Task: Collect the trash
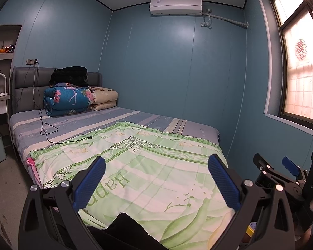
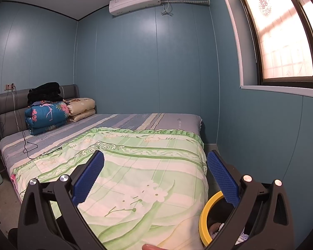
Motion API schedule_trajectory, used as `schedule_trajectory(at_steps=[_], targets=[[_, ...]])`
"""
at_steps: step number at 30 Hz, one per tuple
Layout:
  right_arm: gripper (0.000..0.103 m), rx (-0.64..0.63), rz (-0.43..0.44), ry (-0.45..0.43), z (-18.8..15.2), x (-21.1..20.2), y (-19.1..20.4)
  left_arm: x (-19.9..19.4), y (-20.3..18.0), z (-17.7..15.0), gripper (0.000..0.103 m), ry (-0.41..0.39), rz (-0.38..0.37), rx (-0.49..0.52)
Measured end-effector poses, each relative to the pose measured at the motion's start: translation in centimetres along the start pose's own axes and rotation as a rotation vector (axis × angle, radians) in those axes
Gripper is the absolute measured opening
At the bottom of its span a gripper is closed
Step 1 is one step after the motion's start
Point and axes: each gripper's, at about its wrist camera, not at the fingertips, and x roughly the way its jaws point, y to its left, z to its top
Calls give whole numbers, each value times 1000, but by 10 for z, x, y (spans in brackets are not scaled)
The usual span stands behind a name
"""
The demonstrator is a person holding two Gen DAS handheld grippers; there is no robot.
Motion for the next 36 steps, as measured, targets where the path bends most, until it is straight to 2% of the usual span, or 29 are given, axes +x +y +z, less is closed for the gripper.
schedule_trajectory(at_steps=[36], targets=[[95,18,-5,28,-4,8,-6,13,3,-3,95,51,-34,-11]])
